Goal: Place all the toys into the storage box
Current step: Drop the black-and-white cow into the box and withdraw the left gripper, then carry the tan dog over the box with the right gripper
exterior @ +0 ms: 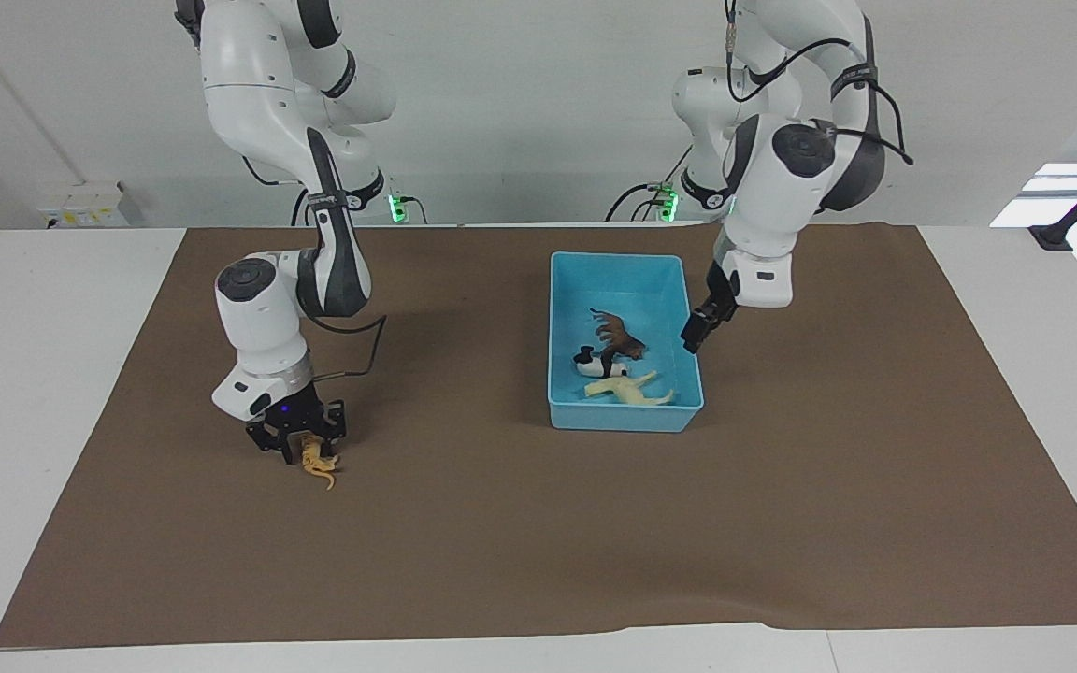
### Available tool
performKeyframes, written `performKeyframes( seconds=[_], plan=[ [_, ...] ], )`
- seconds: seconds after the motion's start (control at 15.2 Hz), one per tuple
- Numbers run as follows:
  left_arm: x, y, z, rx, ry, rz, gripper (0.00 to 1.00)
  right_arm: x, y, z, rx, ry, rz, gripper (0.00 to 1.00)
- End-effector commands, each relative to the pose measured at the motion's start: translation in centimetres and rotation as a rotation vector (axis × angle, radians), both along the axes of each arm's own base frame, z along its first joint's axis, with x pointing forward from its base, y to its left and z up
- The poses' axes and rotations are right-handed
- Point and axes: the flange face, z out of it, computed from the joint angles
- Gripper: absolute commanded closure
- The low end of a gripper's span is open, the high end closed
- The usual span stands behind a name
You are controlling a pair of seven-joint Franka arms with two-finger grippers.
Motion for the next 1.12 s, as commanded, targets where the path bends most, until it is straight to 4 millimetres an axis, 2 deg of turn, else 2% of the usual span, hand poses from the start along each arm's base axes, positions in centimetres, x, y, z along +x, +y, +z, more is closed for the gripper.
performKeyframes(
  seconds=[0.0, 0.13, 0.26, 0.33, 0.4, 0.46, 0.53, 0.59, 0.73, 0.86, 0.92, 0.99, 1.06],
  plan=[
    [1.3, 5.2, 3.6, 0.0, 0.025, -0.207, 0.0, 0.1, 0.1, 0.0, 0.005, 0.016, -0.002, 1.0],
    [1.8, 7.8, 4.8, -0.005, 0.02, -0.334, 0.0, 0.7, 0.4, 1.1, -0.005, 0.034, 0.011, 1.0],
    [2.0, 9.0, 5.6, 0.009, 0.03, -0.446, 0.0, 1.7, 3.3, 3.8, -0.012, 0.083, 0.04, 1.0],
    [2.0, 9.1, 6.0, 0.014, 0.032, -0.486, 0.0, 2.4, 4.2, 5.7, -0.014, 0.111, 0.025, 1.0],
    [2.2, 9.1, 6.3, 0.015, 0.03, -0.498, 0.0, 3.3, 5.6, 8.5, -0.015, 0.14, -0.003, 1.0],
    [2.7, 9.3, 6.3, 0.014, 0.027, -0.496, 0.0, 4.0, 8.0, 11.8, -0.011, 0.168, -0.033, 1.0],
    [3.1, 9.7, 6.7, 0.014, 0.023, -0.489, 0.0, 4.1, 11.6, 14.4, -0.004, 0.197, -0.07, 1.0],
    [3.3, 10.2, 6.6, 0.012, 0.031, -0.483, 0.0, 3.8, 14.8, 16.2, -0.002, 0.217, -0.114, 1.0],
    [3.1, 10.3, 6.4, 0.021, 0.049, -0.549, 0.0, 3.3, 21.9, 18.8, 0.015, 0.214, -0.231, 1.0],
    [2.9, 10.2, 6.3, 0.024, 0.06, -0.608, 0.0, 2.4, 26.8, 20.1, 0.067, 0.192, -0.293, 1.0],
    [2.7, 10.2, 6.2, 0.025, 0.065, -0.611, 0.0, 1.8, 29.9, 20.5, 0.135, 0.202, -0.331, 1.0],
    [2.7, 10.2, 6.3, 0.025, 0.066, -0.611, 0.0, 0.8, 33.8, 20.7, 0.174, 0.2, -0.368, 1.0],
    [2.6, 10.4, 6.4, 0.025, 0.069, -0.608, 0.0, -0.7, 37.9, 19.8, 0.182, 0.199, -0.377, 1.0]
  ],
)
